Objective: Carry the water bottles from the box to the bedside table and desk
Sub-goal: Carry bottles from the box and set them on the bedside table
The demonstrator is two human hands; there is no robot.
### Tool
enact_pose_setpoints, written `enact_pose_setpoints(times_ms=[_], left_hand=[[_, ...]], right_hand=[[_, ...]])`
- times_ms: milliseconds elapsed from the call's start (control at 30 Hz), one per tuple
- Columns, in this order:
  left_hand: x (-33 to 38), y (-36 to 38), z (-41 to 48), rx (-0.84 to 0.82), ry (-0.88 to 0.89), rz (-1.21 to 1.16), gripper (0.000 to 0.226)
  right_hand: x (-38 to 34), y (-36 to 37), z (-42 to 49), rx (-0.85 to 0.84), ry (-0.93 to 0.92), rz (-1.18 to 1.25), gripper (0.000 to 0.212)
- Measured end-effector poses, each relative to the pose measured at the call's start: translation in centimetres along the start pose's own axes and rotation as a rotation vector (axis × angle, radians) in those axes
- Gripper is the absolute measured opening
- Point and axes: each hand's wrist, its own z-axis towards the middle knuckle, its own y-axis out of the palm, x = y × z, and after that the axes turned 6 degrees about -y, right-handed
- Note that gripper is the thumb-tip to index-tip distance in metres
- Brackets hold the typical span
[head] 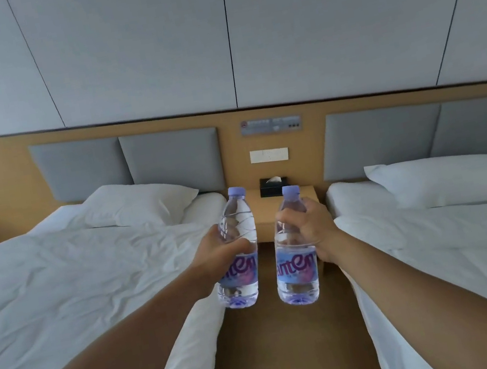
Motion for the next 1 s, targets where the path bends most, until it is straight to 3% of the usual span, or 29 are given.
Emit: enact_pose_setpoints(times_ms=[200, 567, 1000], left_hand=[[1.7, 1.4, 9.8, -0.069, 0.006, 0.009, 0.035], [5.7, 7.4, 28.2, -0.071, -0.006, 0.033, 0.064], [9.1, 10.8, 47.4, -0.090, -0.011, -0.048, 0.041]], right_hand=[[2.0, -1.7, 8.6, 0.064, 0.033, 0.004, 0.020], [5.0, -7.8, 27.4, 0.020, 0.049, 0.052, 0.013], [8.2, -11.0, 45.7, -0.010, 0.095, 0.126, 0.029]])
